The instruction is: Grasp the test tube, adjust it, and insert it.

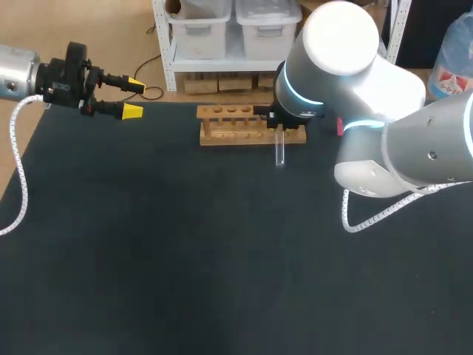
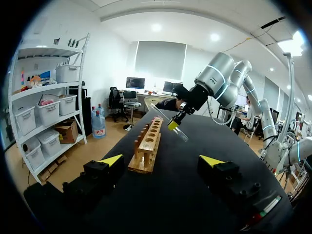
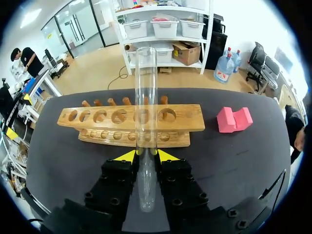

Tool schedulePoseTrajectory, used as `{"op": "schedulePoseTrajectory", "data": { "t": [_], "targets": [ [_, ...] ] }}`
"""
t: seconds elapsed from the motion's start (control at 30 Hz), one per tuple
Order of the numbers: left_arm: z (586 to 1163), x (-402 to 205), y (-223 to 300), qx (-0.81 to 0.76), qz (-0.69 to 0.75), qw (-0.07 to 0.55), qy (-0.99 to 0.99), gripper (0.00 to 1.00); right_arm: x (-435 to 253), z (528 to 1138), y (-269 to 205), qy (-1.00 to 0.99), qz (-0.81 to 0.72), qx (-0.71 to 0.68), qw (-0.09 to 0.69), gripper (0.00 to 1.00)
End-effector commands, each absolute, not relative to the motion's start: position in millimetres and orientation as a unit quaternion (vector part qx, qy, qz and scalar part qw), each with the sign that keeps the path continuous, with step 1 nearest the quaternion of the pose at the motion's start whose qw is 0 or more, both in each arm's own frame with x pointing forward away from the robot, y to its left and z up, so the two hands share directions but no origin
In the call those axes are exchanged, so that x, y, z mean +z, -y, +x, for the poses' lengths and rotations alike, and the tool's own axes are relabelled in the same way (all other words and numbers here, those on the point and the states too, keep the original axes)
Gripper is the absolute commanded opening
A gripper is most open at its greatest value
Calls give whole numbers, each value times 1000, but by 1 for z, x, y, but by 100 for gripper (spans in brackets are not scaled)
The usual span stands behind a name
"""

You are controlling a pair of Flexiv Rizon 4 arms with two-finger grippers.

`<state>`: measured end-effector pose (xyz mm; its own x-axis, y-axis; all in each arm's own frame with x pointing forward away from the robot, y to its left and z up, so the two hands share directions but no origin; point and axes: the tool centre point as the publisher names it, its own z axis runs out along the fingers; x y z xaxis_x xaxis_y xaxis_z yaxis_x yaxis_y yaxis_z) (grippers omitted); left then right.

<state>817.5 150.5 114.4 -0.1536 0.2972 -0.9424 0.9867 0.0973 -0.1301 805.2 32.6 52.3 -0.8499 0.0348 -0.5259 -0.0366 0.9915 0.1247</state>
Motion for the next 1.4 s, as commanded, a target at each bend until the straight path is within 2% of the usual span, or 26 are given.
{"op": "schedulePoseTrajectory", "data": {
  "t": [0.03,0.43,1.4],
  "targets": [
    [817,114,-151,-432,514,400,-623,100,76,781,-28,-953,13,55,299,0],
    [817,114,-151,-432,514,400,-623,100,118,756,-15,-941,21,34,337,0],
    [817,114,-151,-432,514,400,-623,100,128,750,-3,-936,5,39,349,0]
  ]
}}
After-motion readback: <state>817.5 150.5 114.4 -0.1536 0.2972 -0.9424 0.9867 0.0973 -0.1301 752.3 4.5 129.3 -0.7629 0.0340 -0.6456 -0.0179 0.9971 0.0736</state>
